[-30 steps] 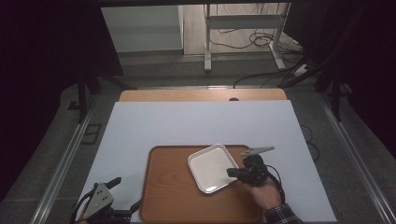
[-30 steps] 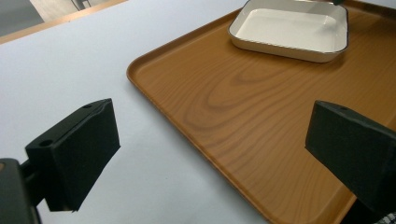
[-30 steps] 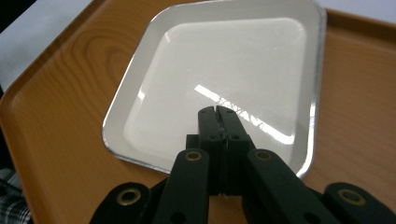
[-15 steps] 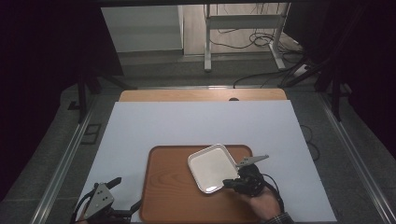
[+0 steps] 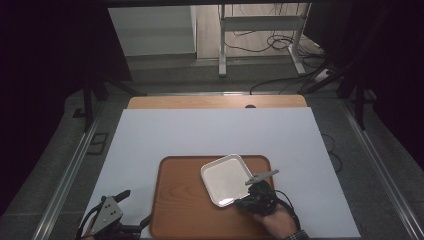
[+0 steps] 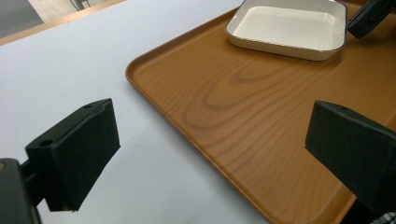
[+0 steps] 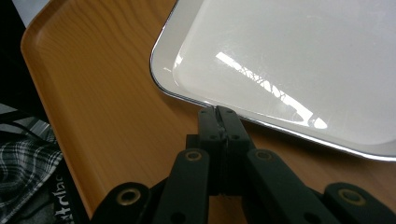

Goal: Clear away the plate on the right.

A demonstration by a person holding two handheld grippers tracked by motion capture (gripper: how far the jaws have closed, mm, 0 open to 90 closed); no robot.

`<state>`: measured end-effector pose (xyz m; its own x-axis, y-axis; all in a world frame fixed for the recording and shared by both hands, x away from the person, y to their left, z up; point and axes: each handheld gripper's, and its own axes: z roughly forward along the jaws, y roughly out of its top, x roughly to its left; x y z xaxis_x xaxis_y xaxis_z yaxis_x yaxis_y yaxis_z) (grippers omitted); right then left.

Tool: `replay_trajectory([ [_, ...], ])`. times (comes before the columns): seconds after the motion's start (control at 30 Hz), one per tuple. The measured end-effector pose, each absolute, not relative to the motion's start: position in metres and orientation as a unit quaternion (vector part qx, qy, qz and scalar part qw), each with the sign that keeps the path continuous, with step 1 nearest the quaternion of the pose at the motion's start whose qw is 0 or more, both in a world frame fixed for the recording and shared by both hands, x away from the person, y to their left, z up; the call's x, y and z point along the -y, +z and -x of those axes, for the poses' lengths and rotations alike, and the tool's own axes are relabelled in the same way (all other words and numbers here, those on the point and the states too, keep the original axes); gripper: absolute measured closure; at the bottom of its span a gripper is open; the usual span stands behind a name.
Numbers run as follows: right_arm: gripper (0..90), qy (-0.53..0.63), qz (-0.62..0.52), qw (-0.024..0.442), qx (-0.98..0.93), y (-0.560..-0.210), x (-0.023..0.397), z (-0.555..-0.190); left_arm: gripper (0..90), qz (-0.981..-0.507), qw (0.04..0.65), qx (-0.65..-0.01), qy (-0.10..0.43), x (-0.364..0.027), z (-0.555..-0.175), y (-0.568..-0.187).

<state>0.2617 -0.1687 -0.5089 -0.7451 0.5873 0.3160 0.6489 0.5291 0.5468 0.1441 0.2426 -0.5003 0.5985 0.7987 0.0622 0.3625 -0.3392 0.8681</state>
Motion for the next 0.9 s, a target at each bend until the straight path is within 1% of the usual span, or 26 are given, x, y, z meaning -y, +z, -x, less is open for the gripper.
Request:
replay_trajectory([
  [0.2,89.5,-0.336,0.347,0.055,0.874,-0.511,0.161,-0.263,2.5,-0.78,0.437,-0.372,0.25,-0.242,-0.144,-0.5],
  [0.47,89.5,-0.337,0.33,0.054,0.88,-0.512,0.146,-0.265,2.5,-0.78,0.437,-0.372,0.25,-0.242,-0.144,-0.5],
  [0.9,89.5,-0.344,0.31,0.038,0.886,-0.512,0.128,-0.27,2.6,-0.781,0.436,-0.371,0.25,-0.242,-0.144,-0.5],
])
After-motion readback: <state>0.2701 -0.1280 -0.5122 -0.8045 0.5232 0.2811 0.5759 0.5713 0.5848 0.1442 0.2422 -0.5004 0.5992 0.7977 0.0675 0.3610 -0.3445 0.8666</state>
